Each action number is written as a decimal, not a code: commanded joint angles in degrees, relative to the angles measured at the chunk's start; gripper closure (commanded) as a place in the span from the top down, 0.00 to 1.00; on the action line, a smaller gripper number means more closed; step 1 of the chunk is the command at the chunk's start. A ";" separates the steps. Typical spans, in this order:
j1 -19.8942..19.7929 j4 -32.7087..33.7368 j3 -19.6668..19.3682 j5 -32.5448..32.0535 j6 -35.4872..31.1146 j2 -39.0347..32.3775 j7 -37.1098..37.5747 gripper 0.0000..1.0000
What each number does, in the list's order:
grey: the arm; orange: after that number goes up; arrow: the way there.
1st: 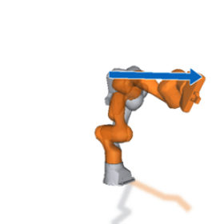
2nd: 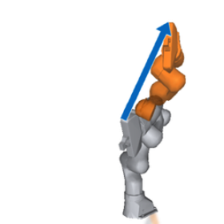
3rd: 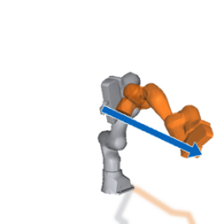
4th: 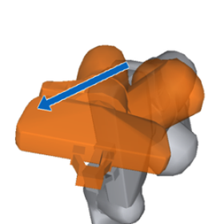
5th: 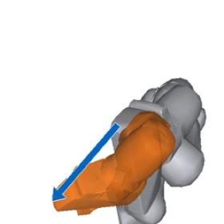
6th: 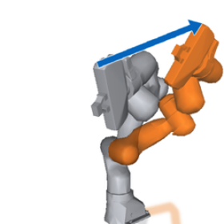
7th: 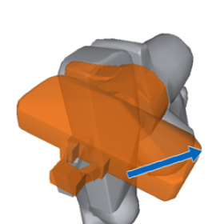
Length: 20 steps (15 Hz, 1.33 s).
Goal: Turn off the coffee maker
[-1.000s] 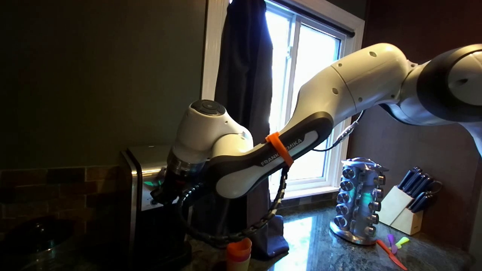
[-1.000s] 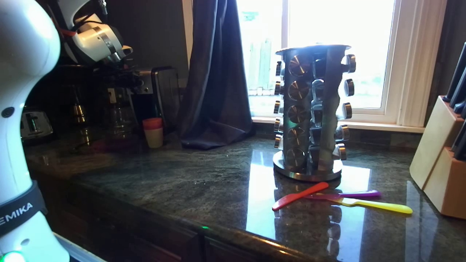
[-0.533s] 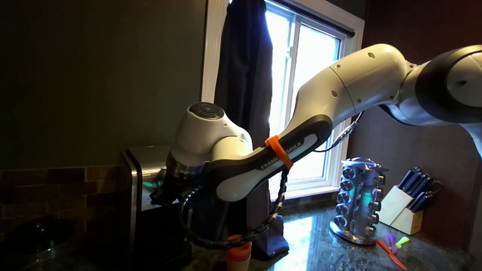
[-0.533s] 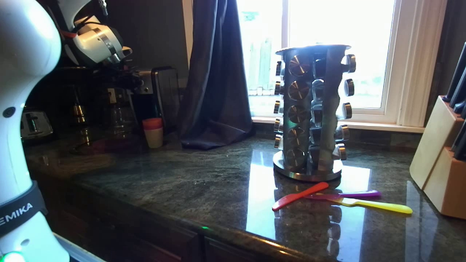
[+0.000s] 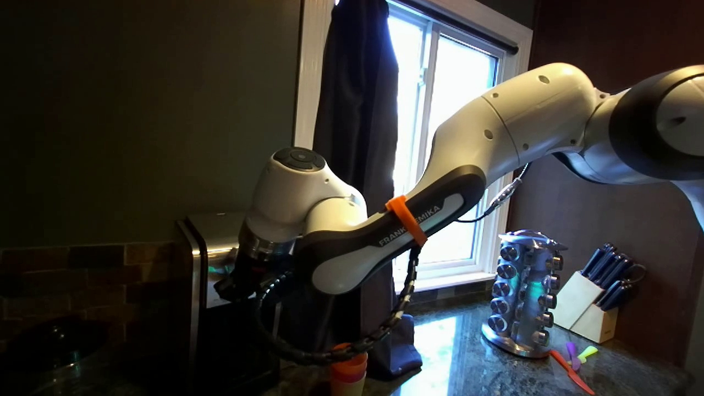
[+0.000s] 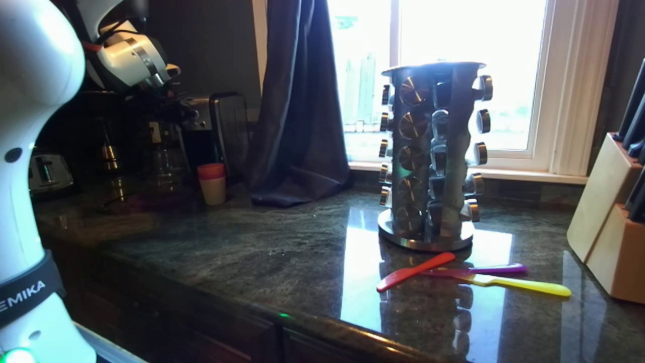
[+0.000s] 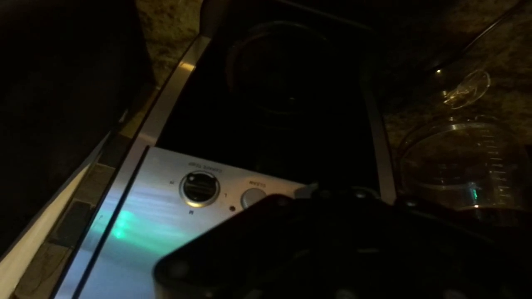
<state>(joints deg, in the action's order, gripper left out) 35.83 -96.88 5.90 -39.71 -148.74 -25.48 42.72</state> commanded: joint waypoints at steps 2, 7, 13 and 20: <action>1.83 1.13 -1.46 -0.90 3.64 0.47 3.60 0.00; 1.90 1.77 -1.63 -1.91 4.24 0.30 5.39 0.00; 2.42 1.85 -2.24 -4.60 4.08 0.19 7.74 0.00; 2.08 2.44 -2.95 -10.63 2.99 -0.50 9.27 0.00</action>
<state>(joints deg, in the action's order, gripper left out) 37.76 -96.02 4.39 -46.45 -145.84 -25.28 49.99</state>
